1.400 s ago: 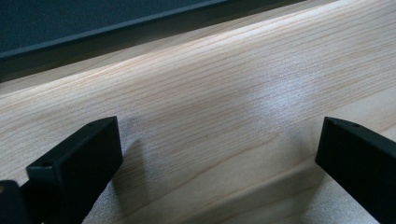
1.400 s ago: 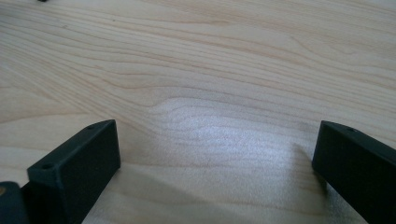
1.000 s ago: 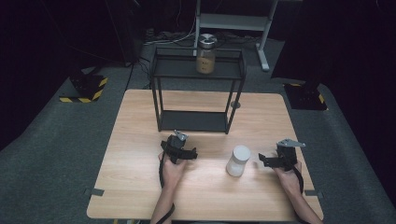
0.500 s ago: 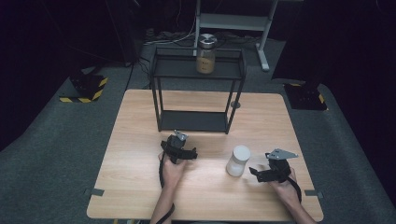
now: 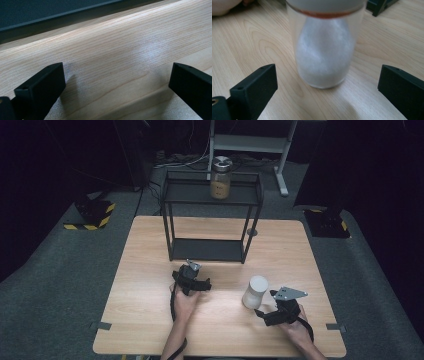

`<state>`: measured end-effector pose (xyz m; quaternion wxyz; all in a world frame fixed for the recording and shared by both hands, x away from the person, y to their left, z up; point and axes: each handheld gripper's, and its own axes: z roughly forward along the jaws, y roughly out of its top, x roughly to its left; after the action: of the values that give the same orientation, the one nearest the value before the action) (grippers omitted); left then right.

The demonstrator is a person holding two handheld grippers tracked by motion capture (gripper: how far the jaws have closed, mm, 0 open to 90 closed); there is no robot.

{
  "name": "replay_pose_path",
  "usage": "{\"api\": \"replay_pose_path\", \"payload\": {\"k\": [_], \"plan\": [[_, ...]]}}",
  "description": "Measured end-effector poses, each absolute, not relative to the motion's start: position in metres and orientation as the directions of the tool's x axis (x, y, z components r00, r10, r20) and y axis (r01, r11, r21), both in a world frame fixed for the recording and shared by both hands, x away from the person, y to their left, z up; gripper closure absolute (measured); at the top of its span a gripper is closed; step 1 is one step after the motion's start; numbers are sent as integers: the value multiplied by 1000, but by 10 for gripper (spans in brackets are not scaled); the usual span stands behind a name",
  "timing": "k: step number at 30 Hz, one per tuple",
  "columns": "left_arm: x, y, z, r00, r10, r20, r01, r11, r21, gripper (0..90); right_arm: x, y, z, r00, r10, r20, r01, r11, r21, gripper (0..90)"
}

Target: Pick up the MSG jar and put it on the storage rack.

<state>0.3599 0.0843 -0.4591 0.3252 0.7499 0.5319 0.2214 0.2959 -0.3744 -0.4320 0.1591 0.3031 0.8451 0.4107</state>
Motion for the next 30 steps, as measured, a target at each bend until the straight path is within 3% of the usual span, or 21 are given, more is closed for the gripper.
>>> {"api": "replay_pose_path", "payload": {"k": [30], "plan": [[360,84,-459,336,942,-14,654,-223,723,6,311,-334,-435,-735,678,-13,359,406,840,93]]}}
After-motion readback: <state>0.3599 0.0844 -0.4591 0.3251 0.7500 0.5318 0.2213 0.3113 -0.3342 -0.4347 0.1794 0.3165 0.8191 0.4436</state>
